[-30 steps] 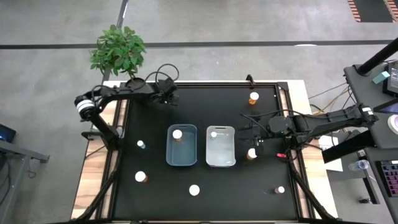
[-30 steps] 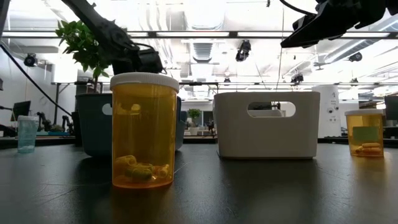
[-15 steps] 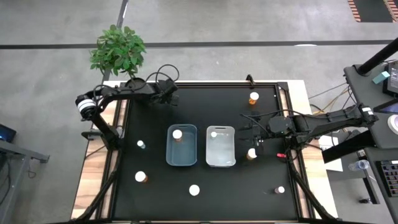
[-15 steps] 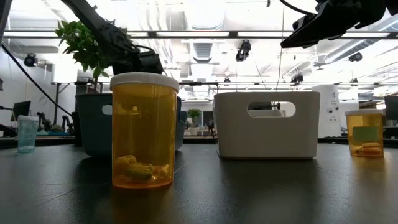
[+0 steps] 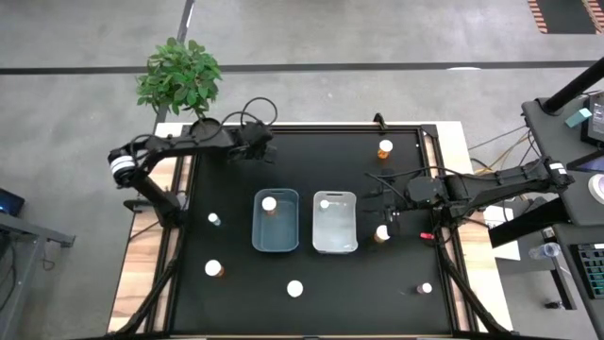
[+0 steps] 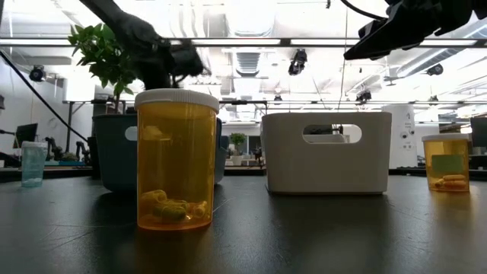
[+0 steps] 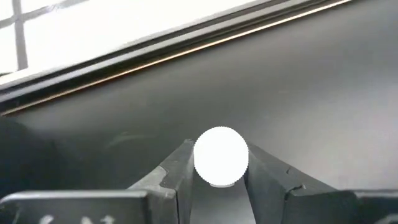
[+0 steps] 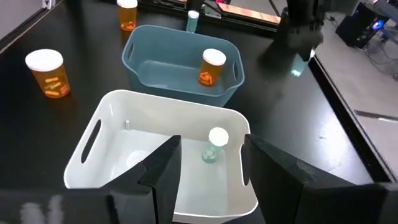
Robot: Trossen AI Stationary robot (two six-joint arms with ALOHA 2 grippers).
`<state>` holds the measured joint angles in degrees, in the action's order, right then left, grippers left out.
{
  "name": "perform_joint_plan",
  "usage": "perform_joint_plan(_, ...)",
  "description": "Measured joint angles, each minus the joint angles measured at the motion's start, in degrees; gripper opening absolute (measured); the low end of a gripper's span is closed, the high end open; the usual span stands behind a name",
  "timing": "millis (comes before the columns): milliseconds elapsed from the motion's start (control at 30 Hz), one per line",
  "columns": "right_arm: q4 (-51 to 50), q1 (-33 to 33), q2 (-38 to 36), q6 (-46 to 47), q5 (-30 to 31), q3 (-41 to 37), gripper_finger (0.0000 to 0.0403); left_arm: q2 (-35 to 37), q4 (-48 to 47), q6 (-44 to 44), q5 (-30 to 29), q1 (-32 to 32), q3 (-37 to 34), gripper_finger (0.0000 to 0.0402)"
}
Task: Pick and place medicine bottles into bin by pill shape (circle, oval)
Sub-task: Put the blue tablet bottle into the white bin
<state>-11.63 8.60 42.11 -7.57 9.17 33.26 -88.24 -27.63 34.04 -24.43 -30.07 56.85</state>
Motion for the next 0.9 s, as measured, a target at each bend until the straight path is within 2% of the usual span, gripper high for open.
perform_joint_plan(167,0.1,0.0,0.0,6.0,0.0,0.0,0.0166,3.5,0.2,-2.5,0.0,7.0,3.2,0.0098)
perform_joint_plan(367,0.9,0.0,1.6,13.2,-0.1,0.0,0.0167,4.2,1.0,-9.4,0.1,18.2,8.3,0.0098)
perform_joint_plan(600,5.2,0.0,5.6,16.7,-0.1,0.1,0.0193,4.1,10.4,-17.4,5.0,29.1,11.0,0.0098)
perform_joint_plan(767,1.6,0.0,7.9,16.7,-0.1,3.5,0.0216,4.1,12.8,-19.5,5.5,34.0,13.4,0.0098)
perform_joint_plan(900,-5.7,0.0,8.3,16.6,-0.1,7.4,0.0224,4.0,13.1,-19.5,5.5,36.4,15.6,0.0098)
